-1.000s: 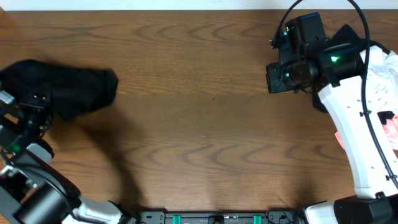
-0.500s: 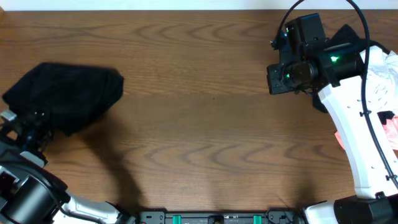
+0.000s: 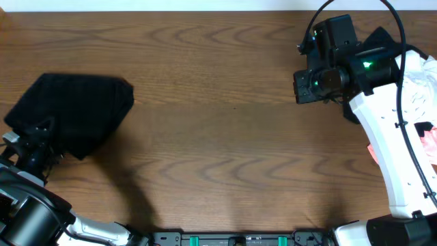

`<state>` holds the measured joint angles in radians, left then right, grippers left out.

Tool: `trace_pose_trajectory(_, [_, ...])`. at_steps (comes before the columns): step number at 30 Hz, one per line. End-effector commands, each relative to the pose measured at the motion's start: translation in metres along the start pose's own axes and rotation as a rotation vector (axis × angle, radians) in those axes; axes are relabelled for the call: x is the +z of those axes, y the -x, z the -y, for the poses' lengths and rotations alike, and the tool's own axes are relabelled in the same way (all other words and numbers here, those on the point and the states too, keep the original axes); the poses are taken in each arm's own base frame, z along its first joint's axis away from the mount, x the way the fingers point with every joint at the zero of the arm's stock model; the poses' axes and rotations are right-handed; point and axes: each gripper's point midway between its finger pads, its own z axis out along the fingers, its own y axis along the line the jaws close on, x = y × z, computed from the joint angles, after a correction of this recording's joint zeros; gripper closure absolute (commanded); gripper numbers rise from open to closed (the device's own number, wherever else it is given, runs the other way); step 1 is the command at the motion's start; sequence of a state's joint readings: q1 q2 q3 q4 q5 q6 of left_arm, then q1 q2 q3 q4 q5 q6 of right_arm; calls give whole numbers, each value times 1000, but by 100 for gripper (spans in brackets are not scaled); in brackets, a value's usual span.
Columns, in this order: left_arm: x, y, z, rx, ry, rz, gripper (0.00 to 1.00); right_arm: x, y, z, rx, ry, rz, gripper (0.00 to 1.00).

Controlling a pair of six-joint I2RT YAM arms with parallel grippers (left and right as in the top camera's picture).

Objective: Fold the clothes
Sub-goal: 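Lower the folded garment at the table's left edge and open the left gripper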

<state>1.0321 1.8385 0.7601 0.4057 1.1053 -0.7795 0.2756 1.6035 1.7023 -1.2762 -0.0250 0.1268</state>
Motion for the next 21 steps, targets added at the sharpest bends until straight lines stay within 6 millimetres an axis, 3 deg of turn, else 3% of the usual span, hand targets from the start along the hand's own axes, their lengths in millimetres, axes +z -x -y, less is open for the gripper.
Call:
trace_pose_trajectory(1, [-6, -3, 26, -5, -86, -62, 2, 1, 0, 5, 16, -18, -4, 99])
trace_pose_trajectory(6, [-30, 3, 42, -27, -106, -29, 2, 1, 0, 5, 13, -20, -2, 99])
trace_pose_trajectory(13, [-88, 12, 91, 40, -106, 132, 2, 1, 2, 5, 12, -20, 3, 99])
trace_pose_trajectory(16, [-112, 6, 114, 72, -95, 205, 2, 1, 3, 5, 12, -19, 8, 99])
trace_pose_trajectory(21, [-130, -20, 159, 177, -121, 250, 2, 1, 2, 5, 2, -19, 7, 99])
